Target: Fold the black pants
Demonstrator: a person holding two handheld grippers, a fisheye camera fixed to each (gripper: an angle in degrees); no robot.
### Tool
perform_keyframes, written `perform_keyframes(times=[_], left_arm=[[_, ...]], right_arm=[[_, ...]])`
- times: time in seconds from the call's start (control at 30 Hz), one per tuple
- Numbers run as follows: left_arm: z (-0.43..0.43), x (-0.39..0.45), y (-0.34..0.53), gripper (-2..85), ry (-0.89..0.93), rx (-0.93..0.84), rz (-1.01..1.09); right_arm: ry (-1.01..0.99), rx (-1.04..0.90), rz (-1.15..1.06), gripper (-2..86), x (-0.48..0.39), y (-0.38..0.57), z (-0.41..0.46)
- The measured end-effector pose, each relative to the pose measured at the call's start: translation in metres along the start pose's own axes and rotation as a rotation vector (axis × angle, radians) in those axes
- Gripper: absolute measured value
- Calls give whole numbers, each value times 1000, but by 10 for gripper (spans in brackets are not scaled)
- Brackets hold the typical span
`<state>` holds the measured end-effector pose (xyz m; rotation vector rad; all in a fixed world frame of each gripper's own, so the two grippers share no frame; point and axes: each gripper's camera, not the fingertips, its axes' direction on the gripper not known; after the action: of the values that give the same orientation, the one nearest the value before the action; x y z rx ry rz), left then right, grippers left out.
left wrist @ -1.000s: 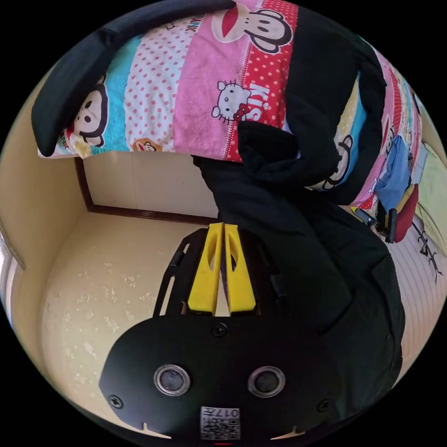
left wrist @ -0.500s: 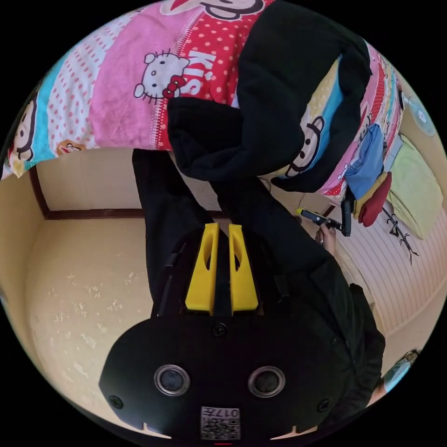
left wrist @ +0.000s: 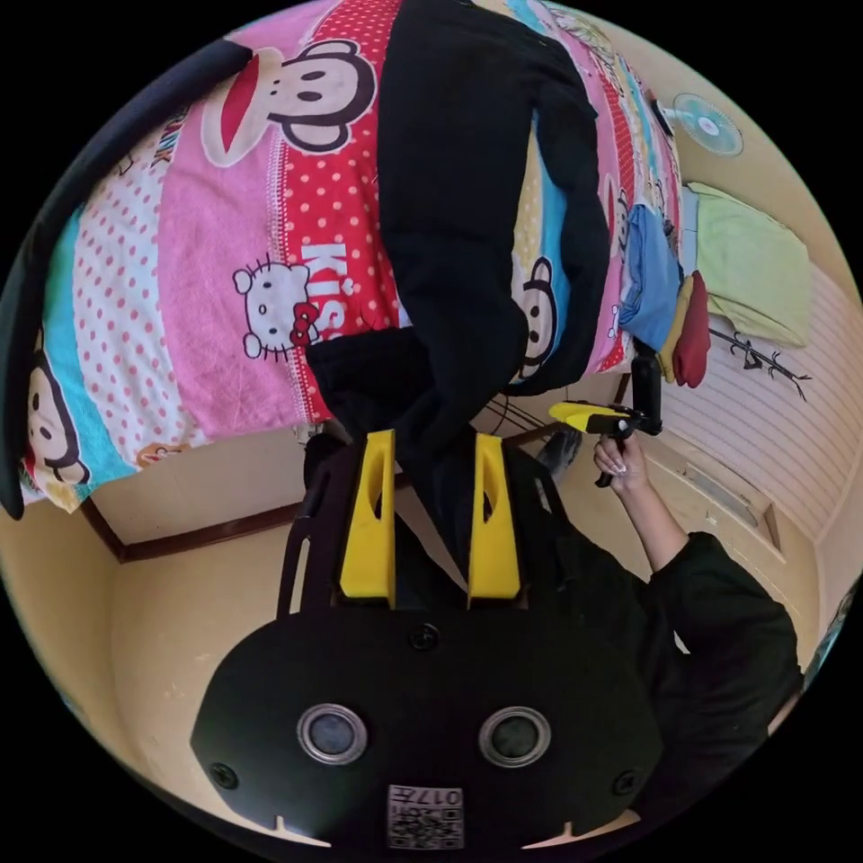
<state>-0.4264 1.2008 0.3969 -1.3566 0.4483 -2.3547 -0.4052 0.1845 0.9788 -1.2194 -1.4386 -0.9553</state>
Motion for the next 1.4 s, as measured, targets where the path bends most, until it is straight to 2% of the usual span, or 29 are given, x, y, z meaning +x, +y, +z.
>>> perform_keyframes(times=[0.1, 0.17, 0.27, 0.33, 0.4, 0.47, 0.53, 0.6, 0.63, 0.7, 0.77, 0.87, 1.07, 1.2, 1.27, 1.4], left_arm=[[-12, -23, -21, 164, 89, 17, 50], [1, -39, -36, 160, 261, -63, 93], [27, -56, -29, 96, 414, -196, 70], [26, -70, -15, 64, 481, -195, 12], [11, -91, 4, 53, 717, -99, -69], [-10, -115, 27, 51, 1083, 10, -129], [-22, -126, 37, 52, 1235, 15, -146], [-31, -138, 41, 57, 1246, 0, -186], [-37, -148, 41, 61, 1195, -5, -208], [-45, -163, 39, 66, 1108, -7, -234], [-50, -180, 39, 86, 1087, 14, -302], [-56, -186, 40, 112, 1122, 28, -345], [-81, -172, 32, 150, 1137, 67, -322], [-102, -157, 54, 94, 956, 129, -377], [-105, -145, 70, 96, 882, 194, -430], [-79, -118, 48, 100, 994, 149, -349]], right_arm=[[21, 109, 47, 135, 8, -29, 12], [-56, 118, 86, 136, 20, -45, 29], [-204, 73, 116, 72, 25, -52, 65], [-202, 113, 119, 51, 17, -43, 73], [-307, 231, 80, 41, 3, -20, 67], [-493, 340, 18, 36, -5, -6, 60], [-564, 359, -13, 33, -16, -4, 59], [-424, 288, 4, 29, -30, -15, 67], [-372, 272, 18, 27, -32, -17, 69], [-189, 200, 166, 23, -24, -23, 77], [-140, 189, 214, 20, -22, -20, 76], [-150, 235, 182, 13, -23, -3, 65], [-156, 371, 288, 8, -2, 41, 41], [-202, 496, 347, 8, 8, 58, 19], [-202, 539, 353, 9, 10, 59, 7], [-179, 624, 340, 20, 15, 55, -22]])
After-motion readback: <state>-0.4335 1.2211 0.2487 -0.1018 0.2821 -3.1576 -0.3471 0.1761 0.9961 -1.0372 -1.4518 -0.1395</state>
